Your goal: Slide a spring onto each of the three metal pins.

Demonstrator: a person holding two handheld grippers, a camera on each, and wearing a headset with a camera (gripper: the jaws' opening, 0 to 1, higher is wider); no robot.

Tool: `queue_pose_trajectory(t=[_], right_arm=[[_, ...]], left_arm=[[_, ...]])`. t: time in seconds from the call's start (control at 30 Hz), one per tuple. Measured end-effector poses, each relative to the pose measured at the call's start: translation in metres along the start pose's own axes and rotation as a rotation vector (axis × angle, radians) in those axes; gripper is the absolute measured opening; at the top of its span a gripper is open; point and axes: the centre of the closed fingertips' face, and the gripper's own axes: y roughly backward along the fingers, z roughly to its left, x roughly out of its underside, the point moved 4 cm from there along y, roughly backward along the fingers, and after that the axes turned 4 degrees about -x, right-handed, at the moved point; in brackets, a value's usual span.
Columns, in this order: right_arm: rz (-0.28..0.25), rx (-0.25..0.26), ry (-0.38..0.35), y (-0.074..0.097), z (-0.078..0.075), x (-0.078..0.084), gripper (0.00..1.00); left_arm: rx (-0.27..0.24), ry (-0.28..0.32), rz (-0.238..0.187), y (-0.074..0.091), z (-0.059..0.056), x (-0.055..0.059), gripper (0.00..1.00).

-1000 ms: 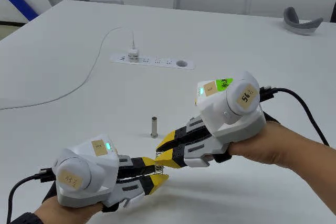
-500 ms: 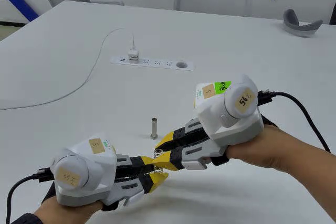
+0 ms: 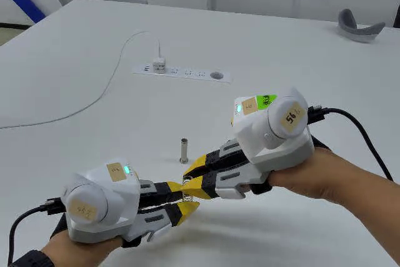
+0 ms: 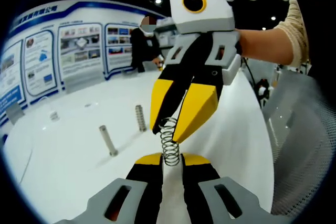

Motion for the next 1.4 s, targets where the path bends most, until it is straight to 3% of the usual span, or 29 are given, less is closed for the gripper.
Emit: queue_pose_trajectory(t=[0.77, 1.4], right_arm=[[-0.036, 0.085, -0.009, 0.012, -0.023, -0.009, 0.12], [-0.066, 0.225, -0.036, 0.016, -0.066, -0.017, 0.12]], left_arm=[[-0.095, 0.041, 0.004, 0.006, 0.019, 0.004, 0.48], [-0.12, 0.044, 0.01, 0.006, 0.024, 0.008, 0.56]])
